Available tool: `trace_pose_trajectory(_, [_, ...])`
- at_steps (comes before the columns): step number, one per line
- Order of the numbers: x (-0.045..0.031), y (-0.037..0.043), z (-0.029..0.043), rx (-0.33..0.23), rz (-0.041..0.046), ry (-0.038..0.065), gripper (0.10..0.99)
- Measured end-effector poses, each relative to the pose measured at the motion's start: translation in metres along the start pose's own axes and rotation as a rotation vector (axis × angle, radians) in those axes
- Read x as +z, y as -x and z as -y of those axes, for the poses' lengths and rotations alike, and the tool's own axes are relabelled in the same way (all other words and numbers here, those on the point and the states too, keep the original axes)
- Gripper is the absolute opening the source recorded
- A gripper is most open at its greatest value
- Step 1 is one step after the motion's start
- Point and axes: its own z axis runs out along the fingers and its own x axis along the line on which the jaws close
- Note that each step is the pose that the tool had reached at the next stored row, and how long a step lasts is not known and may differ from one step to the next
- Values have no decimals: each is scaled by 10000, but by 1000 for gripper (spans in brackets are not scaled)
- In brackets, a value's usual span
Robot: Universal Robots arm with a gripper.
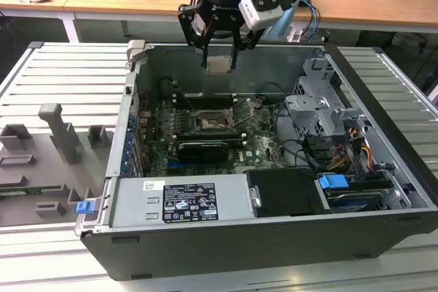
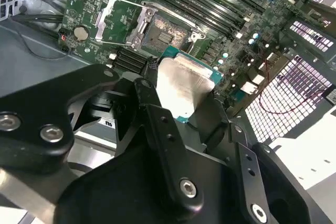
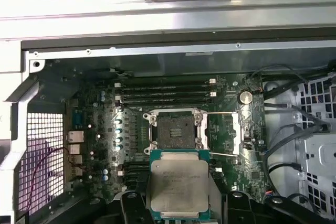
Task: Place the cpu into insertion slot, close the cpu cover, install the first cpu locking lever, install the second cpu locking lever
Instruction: 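Place the cpu into insertion slot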
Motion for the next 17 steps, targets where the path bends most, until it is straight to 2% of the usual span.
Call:
trace_pose_trajectory(2, [3, 0, 0, 470, 43, 10, 529])
trace_pose_trajectory(3, [5, 0, 0, 838, 76, 19, 529])
trace_pose_trajectory(4, [8, 0, 0, 1435, 128, 28, 529])
trace_pose_trajectory(6, [17, 0, 1, 2064, 185, 41, 529])
trace_pose_trajectory(10, [24, 0, 2, 2545, 227, 50, 529])
trace_pose_trajectory(17, [71, 1, 7, 2779, 245, 55, 529])
